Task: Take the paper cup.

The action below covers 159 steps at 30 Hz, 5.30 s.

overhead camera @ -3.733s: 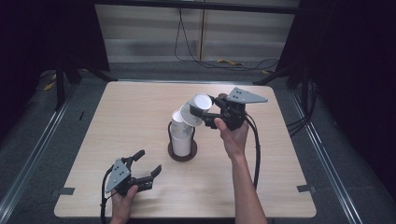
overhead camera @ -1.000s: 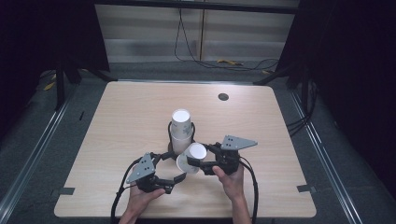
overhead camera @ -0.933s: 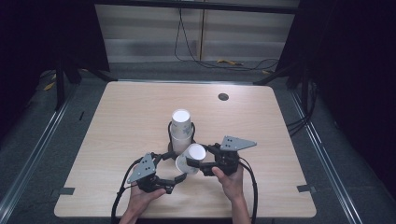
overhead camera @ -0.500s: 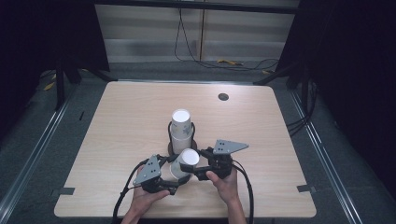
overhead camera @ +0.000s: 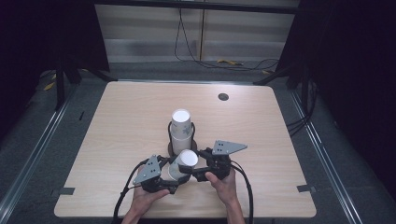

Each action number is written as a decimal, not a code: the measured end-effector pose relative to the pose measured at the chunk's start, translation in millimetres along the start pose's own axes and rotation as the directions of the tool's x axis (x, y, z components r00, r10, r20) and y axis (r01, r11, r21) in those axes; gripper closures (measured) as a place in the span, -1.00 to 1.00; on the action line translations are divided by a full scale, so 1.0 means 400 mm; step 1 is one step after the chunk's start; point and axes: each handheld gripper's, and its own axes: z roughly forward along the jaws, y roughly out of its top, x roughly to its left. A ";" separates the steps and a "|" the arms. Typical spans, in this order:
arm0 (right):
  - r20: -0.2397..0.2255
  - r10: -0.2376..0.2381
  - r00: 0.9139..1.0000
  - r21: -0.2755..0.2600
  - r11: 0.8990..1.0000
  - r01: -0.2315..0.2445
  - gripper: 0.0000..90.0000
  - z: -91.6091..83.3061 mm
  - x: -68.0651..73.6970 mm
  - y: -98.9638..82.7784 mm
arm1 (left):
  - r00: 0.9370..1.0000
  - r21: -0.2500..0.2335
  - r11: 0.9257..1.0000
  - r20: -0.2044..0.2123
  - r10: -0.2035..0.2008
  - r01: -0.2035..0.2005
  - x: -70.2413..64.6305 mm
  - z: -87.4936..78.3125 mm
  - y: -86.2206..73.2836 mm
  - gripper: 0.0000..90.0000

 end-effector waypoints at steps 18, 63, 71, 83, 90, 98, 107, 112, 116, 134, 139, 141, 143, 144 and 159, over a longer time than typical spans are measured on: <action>0.061 0.004 0.998 -0.015 1.000 -0.003 -0.61 -0.009 0.000 0.003 | 1.000 0.016 1.000 -0.005 -0.008 0.008 0.008 -0.007 0.000 -0.35; 0.125 -0.071 0.990 0.144 0.988 0.053 -0.67 -0.067 -0.007 0.019 | 1.000 0.208 0.978 0.015 0.018 -0.021 0.072 -0.068 0.035 -0.32; 0.117 -0.083 0.990 0.180 0.982 0.061 -0.57 -0.068 -0.007 0.020 | 0.998 0.259 0.964 0.049 0.046 -0.057 0.068 -0.055 0.054 -0.32; 0.054 -0.079 0.995 0.249 0.966 0.063 -0.45 -0.057 -0.011 0.020 | 0.992 0.354 0.927 0.082 0.098 -0.121 0.077 -0.052 0.073 -0.32; 0.053 -0.097 0.994 0.289 0.954 0.078 -0.45 -0.048 -0.010 0.028 | 0.988 0.413 0.899 0.095 0.120 -0.149 0.074 -0.042 0.080 -0.32; 0.059 -0.092 0.994 0.372 0.926 0.064 -0.56 -0.035 -0.014 0.021 | 0.984 0.457 0.872 0.103 0.144 -0.175 0.072 -0.036 0.089 -0.31; 0.060 -0.124 0.991 0.398 0.913 0.090 -0.56 -0.024 -0.011 0.026 | 0.978 0.495 0.843 0.111 0.177 -0.209 0.070 -0.033 0.091 -0.32; 0.061 -0.139 0.988 0.436 0.895 0.099 -0.57 -0.012 -0.010 0.029 | 0.977 0.513 0.831 0.121 0.178 -0.215 0.069 -0.032 0.091 -0.32; 0.050 -0.140 0.989 0.462 0.881 0.102 -0.58 -0.003 -0.009 0.029 | 0.973 0.530 0.815 0.135 0.190 -0.232 0.066 -0.029 0.093 -0.32; 0.020 -0.120 0.993 0.562 0.822 0.088 -0.39 0.025 -0.024 0.022 | 0.958 0.581 0.762 0.182 0.221 -0.286 0.055 0.003 0.106 -0.32; 0.022 -0.124 0.992 0.567 0.819 0.089 -0.40 0.025 -0.029 0.020 | 0.954 0.600 0.741 0.186 0.237 -0.301 0.044 0.020 0.107 -0.32; 0.024 -0.125 0.992 0.570 0.817 0.089 -0.34 0.027 -0.028 0.021 | 0.952 0.598 0.741 0.186 0.244 -0.307 0.045 0.025 0.107 -0.32; 0.018 -0.131 0.991 0.578 0.811 0.097 -0.33 0.032 -0.029 0.020 | 0.951 0.603 0.735 0.191 0.244 -0.310 0.044 0.029 0.106 -0.32; 0.018 -0.126 0.992 0.584 0.807 0.092 -0.33 0.033 -0.030 0.018 | 0.951 0.606 0.733 0.195 0.240 -0.309 0.043 0.030 0.105 -0.32; -0.031 -0.112 0.993 0.624 0.774 0.107 -0.37 0.054 -0.038 0.030 | 0.946 0.631 0.705 0.222 0.236 -0.324 0.039 0.041 0.099 -0.33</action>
